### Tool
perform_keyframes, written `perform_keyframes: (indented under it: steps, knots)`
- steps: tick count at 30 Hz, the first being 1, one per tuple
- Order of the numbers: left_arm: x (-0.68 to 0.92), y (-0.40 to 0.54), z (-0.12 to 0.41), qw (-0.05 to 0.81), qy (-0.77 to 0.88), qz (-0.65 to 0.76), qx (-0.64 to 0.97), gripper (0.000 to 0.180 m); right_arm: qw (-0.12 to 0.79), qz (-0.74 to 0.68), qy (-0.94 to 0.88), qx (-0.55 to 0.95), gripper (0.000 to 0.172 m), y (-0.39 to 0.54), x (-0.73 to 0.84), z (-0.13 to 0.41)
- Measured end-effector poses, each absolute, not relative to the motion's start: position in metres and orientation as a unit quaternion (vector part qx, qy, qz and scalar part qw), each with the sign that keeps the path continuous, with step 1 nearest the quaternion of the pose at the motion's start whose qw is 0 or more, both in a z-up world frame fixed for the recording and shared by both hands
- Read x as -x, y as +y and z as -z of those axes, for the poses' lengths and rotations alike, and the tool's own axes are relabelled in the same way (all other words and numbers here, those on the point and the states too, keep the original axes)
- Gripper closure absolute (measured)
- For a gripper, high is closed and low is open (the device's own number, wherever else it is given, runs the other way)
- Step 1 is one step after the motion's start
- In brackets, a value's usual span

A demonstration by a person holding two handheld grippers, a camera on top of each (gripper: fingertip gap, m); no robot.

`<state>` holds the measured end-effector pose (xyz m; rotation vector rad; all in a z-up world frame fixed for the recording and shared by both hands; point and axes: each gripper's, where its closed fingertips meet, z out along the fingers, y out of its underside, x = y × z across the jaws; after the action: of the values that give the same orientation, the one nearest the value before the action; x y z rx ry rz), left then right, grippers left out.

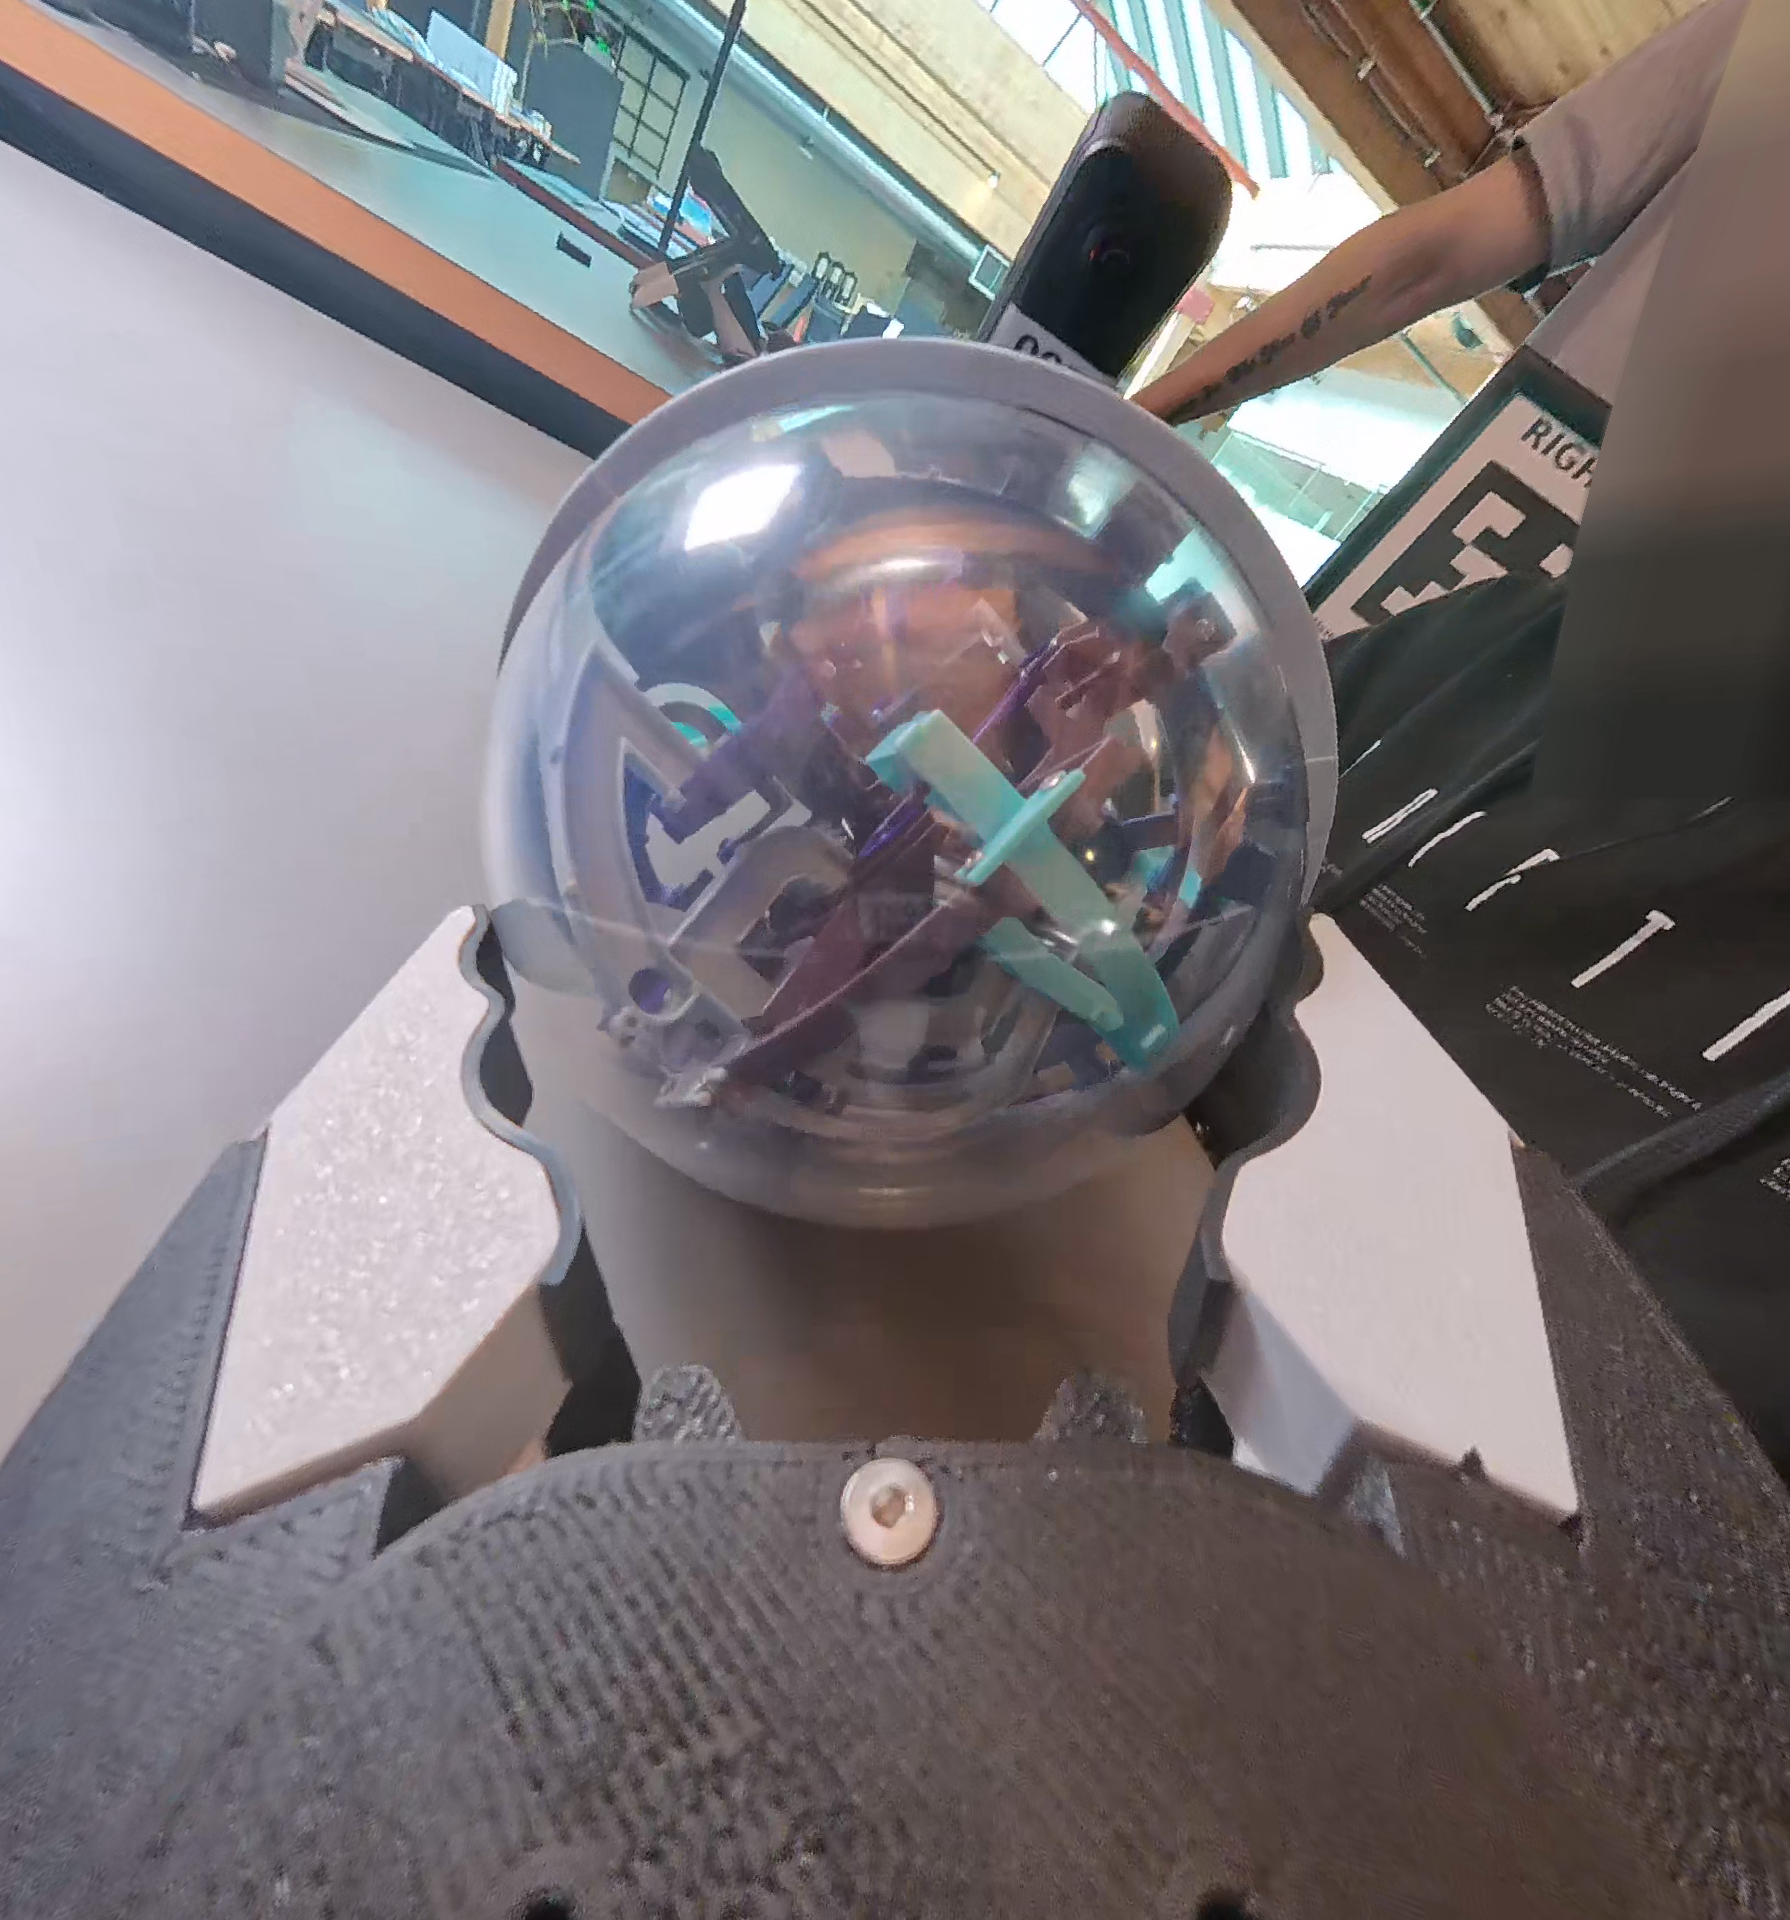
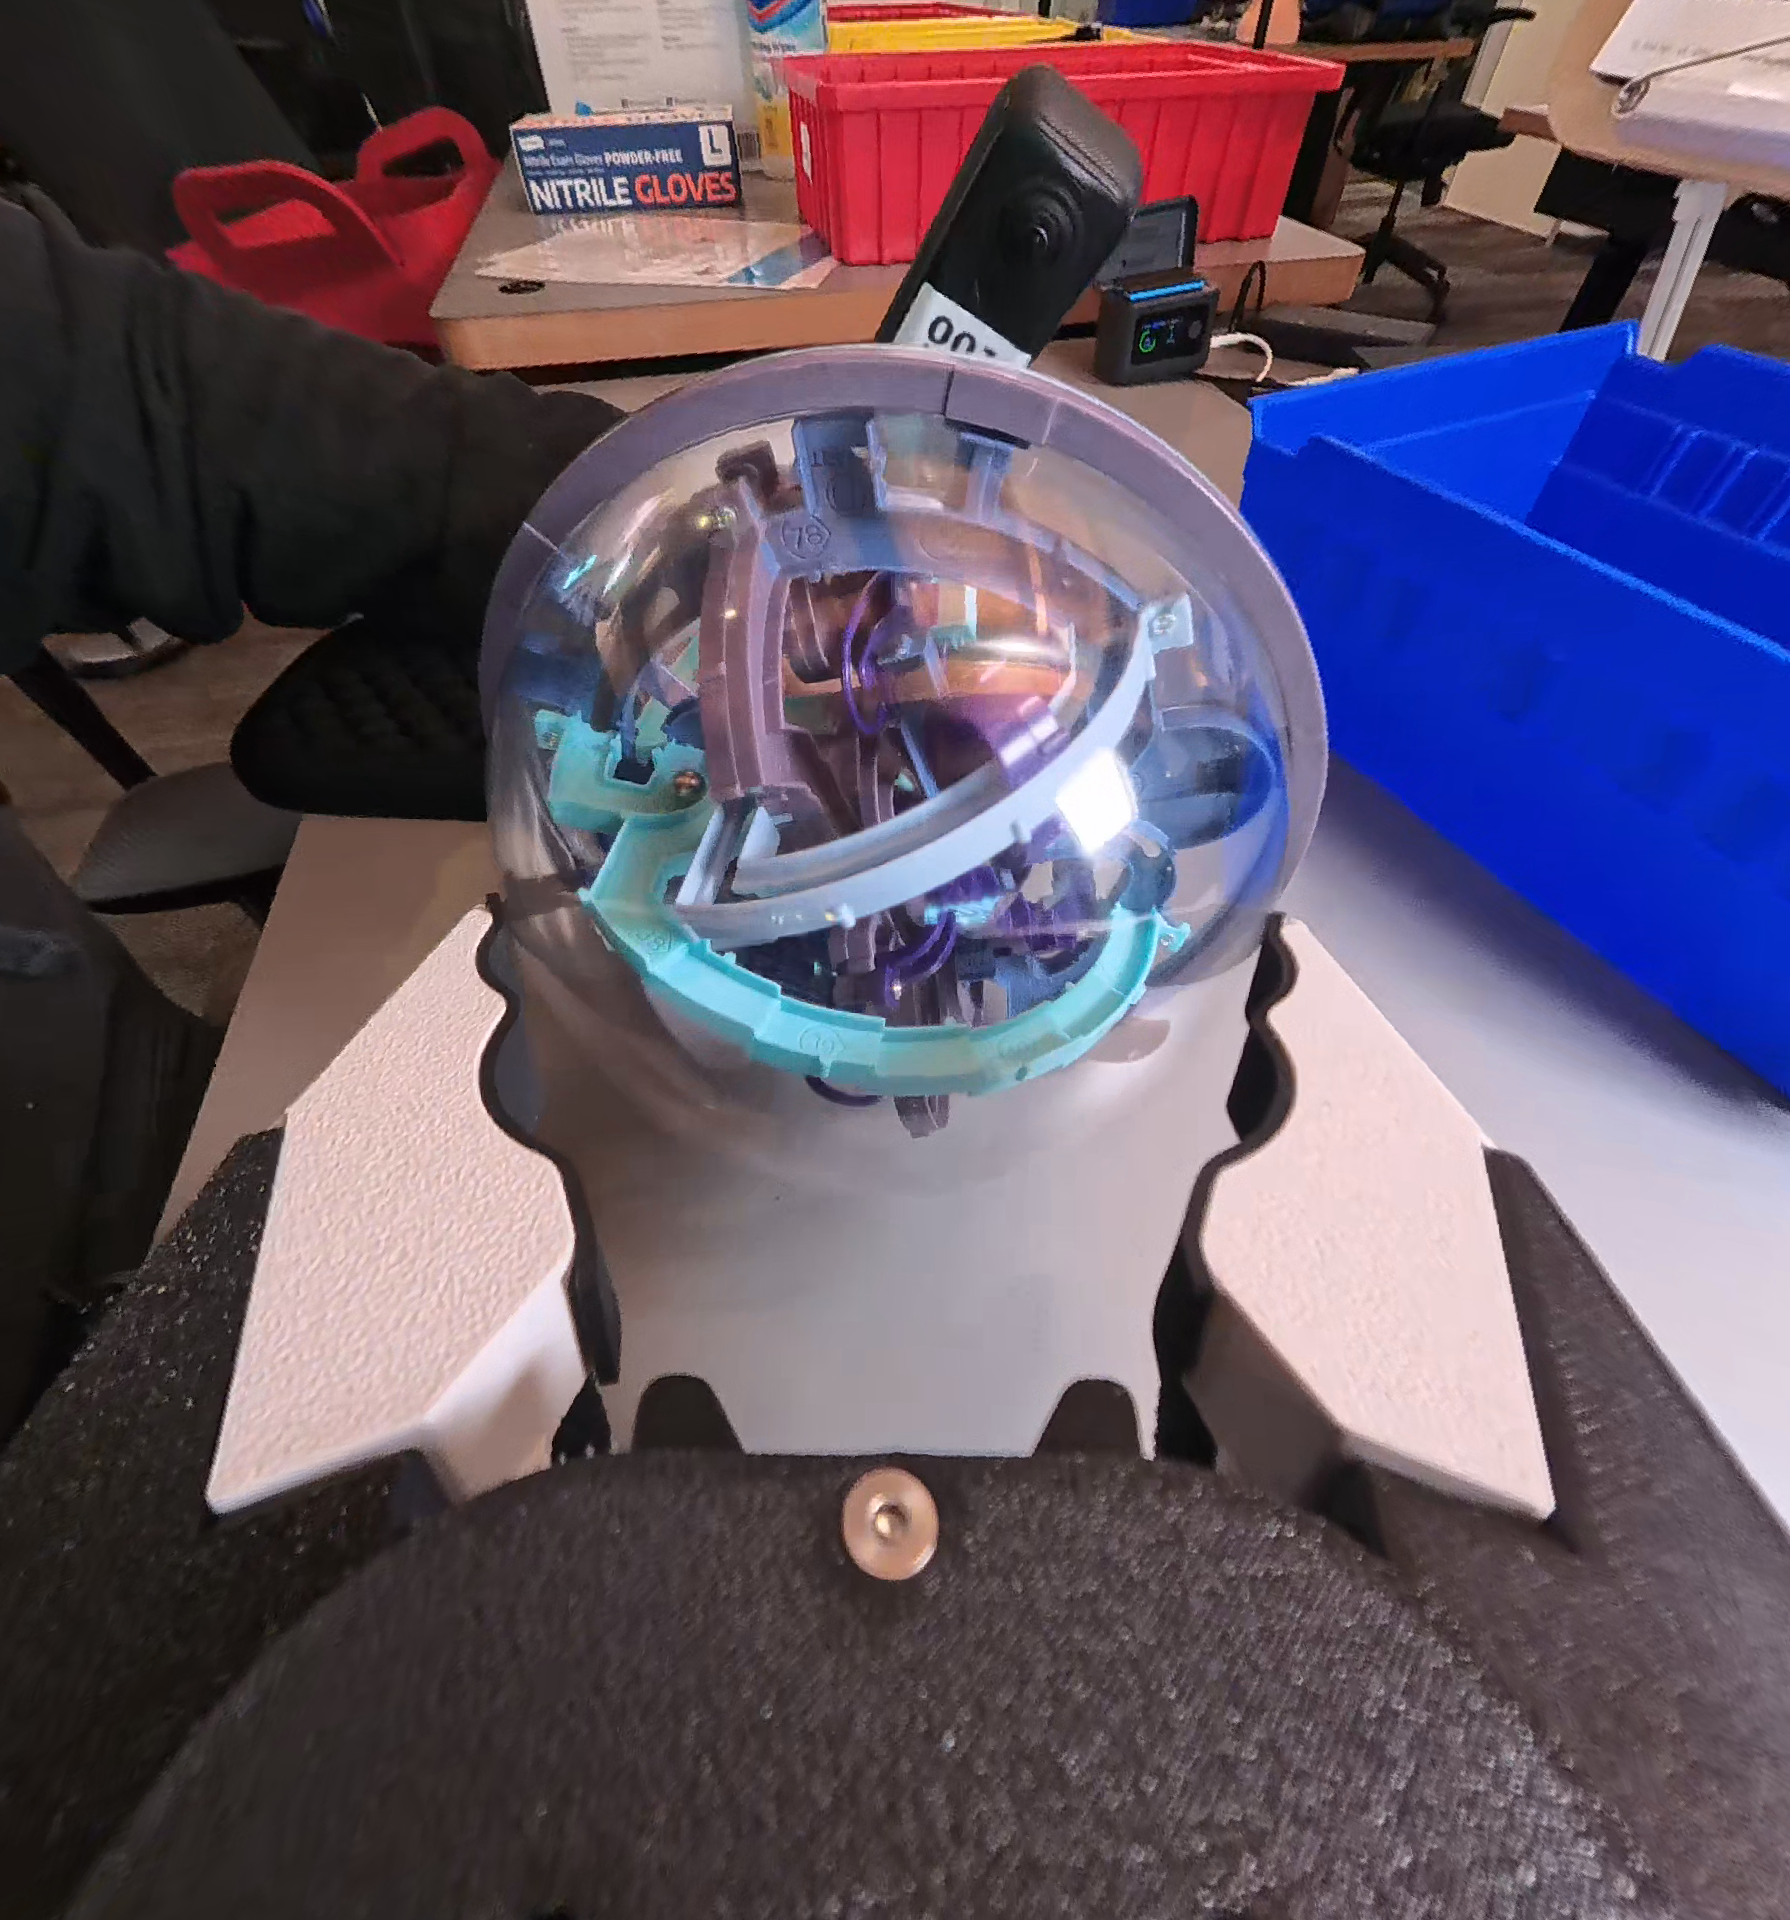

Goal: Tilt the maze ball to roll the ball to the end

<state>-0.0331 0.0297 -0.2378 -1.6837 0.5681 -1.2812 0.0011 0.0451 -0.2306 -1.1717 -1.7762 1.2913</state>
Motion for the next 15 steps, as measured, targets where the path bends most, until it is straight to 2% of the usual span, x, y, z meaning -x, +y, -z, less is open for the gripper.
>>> perform_keyframes:
  steps: [3, 9, 11, 15]
  knots:
    - [0.047, 0.029, 0.241, 0.474, 0.231, 0.487, 0.696, 0.05, 0.332, -0.479, -0.681, 0.443, 0.038, 0.051, 0.005, 0.226]
    - [0.068, 0.028, 0.239, 0.575, 0.234, 0.356, 0.699, 0.074, 0.314, -0.492, -0.673, 0.454, 0.037, 0.061, 0.015, 0.22]
    - [0.068, 0.027, 0.228, 0.6, 0.223, 0.346, 0.686, 0.071, 0.304, -0.493, -0.679, 0.45, 0.037, 0.06, 0.017, 0.222]
    - [0.051, 0.022, 0.224, 0.607, 0.266, 0.313, 0.68, 0.046, 0.296, -0.496, -0.687, 0.441, 0.037, 0.057, 0.02, 0.226]
